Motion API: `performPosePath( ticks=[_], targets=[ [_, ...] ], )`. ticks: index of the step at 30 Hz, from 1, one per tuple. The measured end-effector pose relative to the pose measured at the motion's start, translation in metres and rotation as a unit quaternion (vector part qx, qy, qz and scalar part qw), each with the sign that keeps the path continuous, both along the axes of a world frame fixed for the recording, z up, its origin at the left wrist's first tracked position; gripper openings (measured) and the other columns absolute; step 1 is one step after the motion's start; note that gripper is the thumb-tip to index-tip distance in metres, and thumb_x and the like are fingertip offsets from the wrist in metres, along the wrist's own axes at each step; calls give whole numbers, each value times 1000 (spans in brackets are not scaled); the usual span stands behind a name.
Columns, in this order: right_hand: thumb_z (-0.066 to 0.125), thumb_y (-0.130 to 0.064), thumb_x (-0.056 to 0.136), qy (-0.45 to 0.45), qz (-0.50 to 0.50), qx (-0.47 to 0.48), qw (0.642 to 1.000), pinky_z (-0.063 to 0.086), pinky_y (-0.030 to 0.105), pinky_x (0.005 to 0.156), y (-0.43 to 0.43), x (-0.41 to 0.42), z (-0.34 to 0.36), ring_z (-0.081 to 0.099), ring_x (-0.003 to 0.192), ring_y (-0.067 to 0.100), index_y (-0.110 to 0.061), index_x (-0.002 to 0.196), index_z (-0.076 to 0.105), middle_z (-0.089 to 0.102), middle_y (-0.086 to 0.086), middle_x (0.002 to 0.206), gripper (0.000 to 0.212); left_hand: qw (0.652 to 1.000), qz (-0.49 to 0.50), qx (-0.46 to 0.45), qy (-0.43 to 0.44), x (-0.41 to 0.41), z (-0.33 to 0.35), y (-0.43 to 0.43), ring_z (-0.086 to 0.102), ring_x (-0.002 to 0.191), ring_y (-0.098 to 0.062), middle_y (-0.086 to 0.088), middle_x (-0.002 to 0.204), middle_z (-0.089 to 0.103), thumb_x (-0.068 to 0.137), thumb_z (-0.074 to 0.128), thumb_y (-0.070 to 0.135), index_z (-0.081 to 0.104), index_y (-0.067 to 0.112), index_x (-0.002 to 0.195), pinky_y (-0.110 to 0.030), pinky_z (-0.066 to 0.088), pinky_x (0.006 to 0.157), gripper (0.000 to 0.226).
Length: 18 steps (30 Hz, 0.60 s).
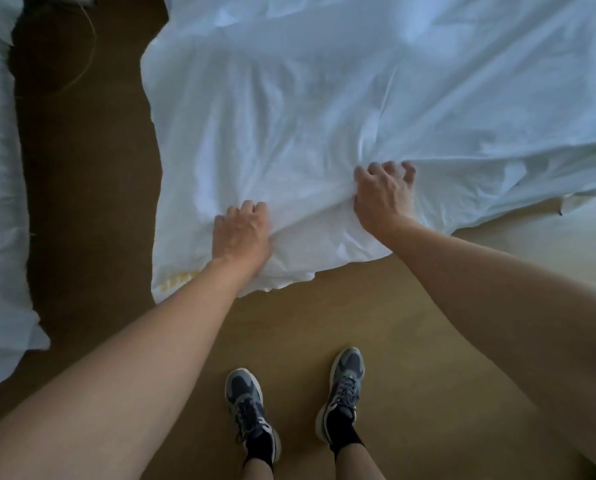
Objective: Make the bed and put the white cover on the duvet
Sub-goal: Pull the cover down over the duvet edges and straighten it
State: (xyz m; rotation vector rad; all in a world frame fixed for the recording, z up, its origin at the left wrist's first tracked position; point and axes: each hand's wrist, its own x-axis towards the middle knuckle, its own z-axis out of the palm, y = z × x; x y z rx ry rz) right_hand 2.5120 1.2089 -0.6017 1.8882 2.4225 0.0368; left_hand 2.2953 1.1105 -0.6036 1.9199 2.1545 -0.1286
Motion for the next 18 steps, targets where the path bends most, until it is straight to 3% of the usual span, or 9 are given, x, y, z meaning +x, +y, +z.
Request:
performPosePath(
  ticks=[3,5,6,8,10,11,14,16,18],
  targets=[
    [52,-1,72,39,88,13,995,38,40,82,-5,26,8,62,65,32,-12,84,52,62,10,68,17,998,-41,29,-38,-5,-9,-15,60,90,-37,-11,101,62,86,48,-3,58,11,96,-37,40,63,20],
    [56,-5,69,70,157,-28,985,37,35,66,-33,49,1,58,48,30,-13,76,47,59,9,56,14,997,-66,13,-46,-6,-9,-44,64,83,-36,-7,93,64,86,54,-1,62,16,93,-37,45,59,19],
    [59,-15,79,60,189,-73,977,37,35,63,-49,58,-3,62,53,32,-12,78,50,63,10,61,9,996,-76,-26,-49,-2,-6,-57,65,84,-34,-4,91,63,88,53,-1,63,18,96,-37,49,61,23],
    [54,-55,94,2,184,-213,960,41,38,69,-65,70,-8,69,80,33,-13,96,56,71,9,87,42,989,-89,-113,-39,11,-6,-73,65,91,-29,-2,97,62,88,48,-4,63,20,103,-36,51,71,32],
    [52,-76,84,-20,186,-239,953,45,38,79,-60,79,-11,66,94,29,-17,107,56,69,4,99,64,990,-90,-106,-26,25,-5,-67,60,98,-27,-2,109,61,83,51,-2,61,20,112,-36,50,80,38],
    [60,-73,80,-22,211,-223,952,47,39,83,-53,85,-13,65,95,28,-17,109,57,68,3,100,62,991,-109,-79,-13,34,-5,-60,58,98,-27,-3,110,60,78,56,0,60,19,113,-37,50,82,41],
    [74,-26,75,-48,217,-112,969,46,41,83,-24,112,-17,67,88,31,-15,102,64,69,5,92,30,989,-143,-25,-2,55,-9,-32,59,92,-32,-7,103,60,69,65,5,61,16,106,-40,50,74,38],
    [63,-17,81,-89,144,-124,978,44,40,86,-13,129,-7,69,91,31,-16,104,65,71,5,96,22,990,-108,-92,-25,70,-3,-21,64,97,-33,-6,107,65,79,58,1,63,19,110,-39,51,77,36],
    [50,-17,91,-107,87,-209,968,49,37,84,-23,142,-6,70,97,32,-19,109,65,73,7,103,24,973,-101,-209,1,85,-4,-27,65,103,-32,-9,111,68,89,49,1,62,19,113,-37,50,83,33]
  ],
)
